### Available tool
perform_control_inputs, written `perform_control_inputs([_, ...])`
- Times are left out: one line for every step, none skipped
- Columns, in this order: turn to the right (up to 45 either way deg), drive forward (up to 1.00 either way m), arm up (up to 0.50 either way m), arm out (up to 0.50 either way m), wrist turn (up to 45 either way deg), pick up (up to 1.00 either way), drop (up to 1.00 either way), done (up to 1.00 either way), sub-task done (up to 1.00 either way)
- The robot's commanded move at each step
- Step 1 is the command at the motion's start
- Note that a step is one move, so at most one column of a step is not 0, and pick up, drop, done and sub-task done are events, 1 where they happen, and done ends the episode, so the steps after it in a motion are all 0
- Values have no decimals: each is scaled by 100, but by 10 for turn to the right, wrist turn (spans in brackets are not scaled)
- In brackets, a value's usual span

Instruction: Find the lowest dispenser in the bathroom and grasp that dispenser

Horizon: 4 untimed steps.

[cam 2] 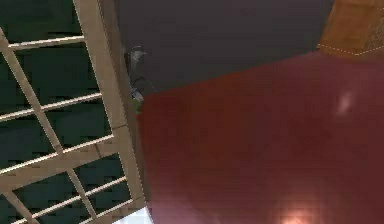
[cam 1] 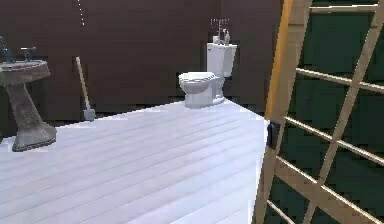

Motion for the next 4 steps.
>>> perform_control_inputs([-90,0,0,0,0,0,0,0,0])
perform_control_inputs([0,100,0,0,0,0,0,0,0])
perform_control_inputs([270,0,0,0,0,0,0,0,0])
perform_control_inputs([0,100,0,0,0,0,0,0,0])
